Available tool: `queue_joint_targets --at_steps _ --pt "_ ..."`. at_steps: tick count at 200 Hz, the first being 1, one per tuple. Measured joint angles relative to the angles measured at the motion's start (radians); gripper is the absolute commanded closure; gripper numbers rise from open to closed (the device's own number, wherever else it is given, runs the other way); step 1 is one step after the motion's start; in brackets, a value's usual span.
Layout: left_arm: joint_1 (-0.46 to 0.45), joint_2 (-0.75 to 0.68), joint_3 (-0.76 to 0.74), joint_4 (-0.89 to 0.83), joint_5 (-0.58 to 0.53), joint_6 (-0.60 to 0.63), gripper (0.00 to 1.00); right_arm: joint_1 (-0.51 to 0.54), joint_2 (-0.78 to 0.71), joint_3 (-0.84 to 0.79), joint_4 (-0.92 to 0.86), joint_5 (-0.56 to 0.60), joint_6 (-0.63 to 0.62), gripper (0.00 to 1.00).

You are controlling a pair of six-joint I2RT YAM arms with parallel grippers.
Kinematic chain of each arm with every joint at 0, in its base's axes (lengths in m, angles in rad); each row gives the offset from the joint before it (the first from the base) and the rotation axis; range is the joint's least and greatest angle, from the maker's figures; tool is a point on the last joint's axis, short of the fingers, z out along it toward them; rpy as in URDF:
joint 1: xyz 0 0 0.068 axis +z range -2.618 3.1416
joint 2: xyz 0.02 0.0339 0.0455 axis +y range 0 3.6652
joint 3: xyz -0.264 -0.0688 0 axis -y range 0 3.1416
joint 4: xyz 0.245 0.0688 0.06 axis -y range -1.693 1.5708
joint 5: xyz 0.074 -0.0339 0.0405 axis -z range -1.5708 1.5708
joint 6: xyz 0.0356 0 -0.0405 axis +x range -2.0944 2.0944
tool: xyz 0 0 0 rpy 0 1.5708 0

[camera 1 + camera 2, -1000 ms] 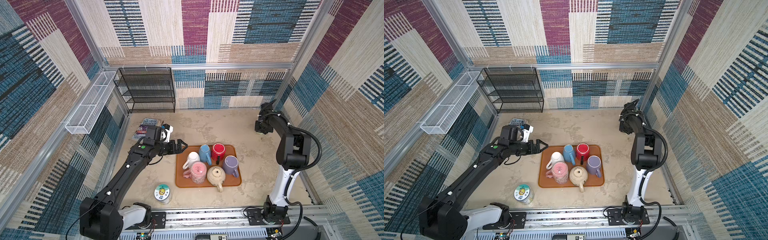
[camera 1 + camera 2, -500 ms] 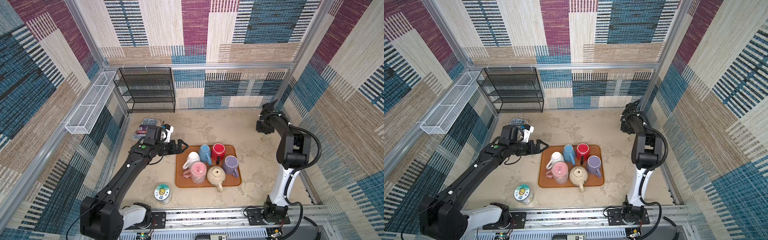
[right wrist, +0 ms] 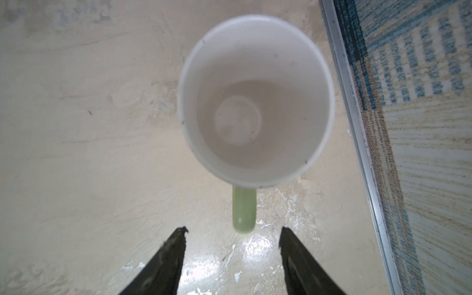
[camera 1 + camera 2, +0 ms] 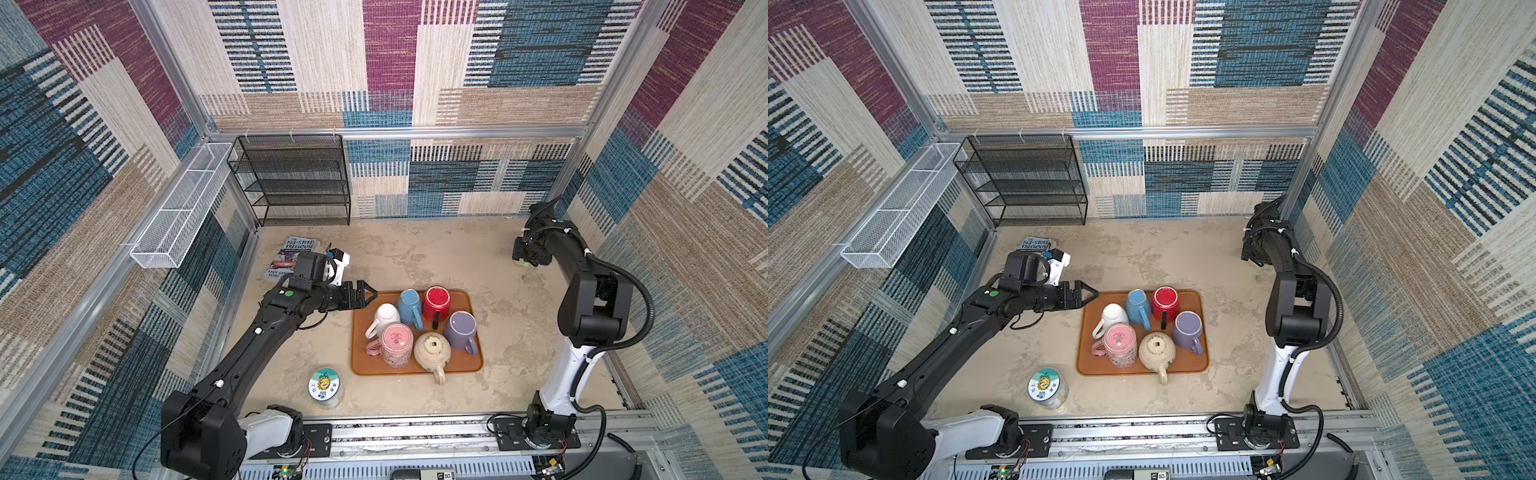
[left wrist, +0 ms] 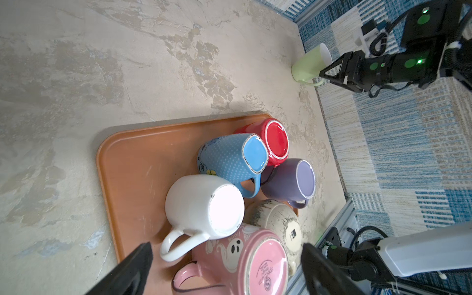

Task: Turn the mug right side up
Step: 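Move the right gripper over the red mug while left gripper moves above white mug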

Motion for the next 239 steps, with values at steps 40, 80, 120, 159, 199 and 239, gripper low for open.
queue_joint_targets --at_steps 40,80,120,159,199,239 --pt "-0.099 0.019 0.035 -0.051 -0.096 0.055 0.15 0.054 -0.163 -0.051 0.014 -0.048 0.002 0.35" --pt "-0.154 0.024 0.077 -0.127 -0.174 0.124 0.19 0.199 -0.381 -0.201 0.115 -0.151 -0.01 0.31" --pt "-0.154 -0.011 0.084 -0.217 -0.226 0.215 0.19 0.266 -0.578 -0.483 0.309 -0.377 0.033 0.29" --pt "-0.155 -0.026 0.082 -0.275 -0.256 0.279 0.21 0.329 -0.674 -0.681 0.534 -0.569 0.145 0.29" --pt "-0.155 -0.036 0.076 -0.308 -0.285 0.347 0.25 0.348 -0.777 -0.837 0.714 -0.646 0.243 0.28" --pt "-0.155 -0.026 0.044 -0.318 -0.299 0.389 0.26 0.351 -0.835 -0.907 0.793 -0.672 0.277 0.28"
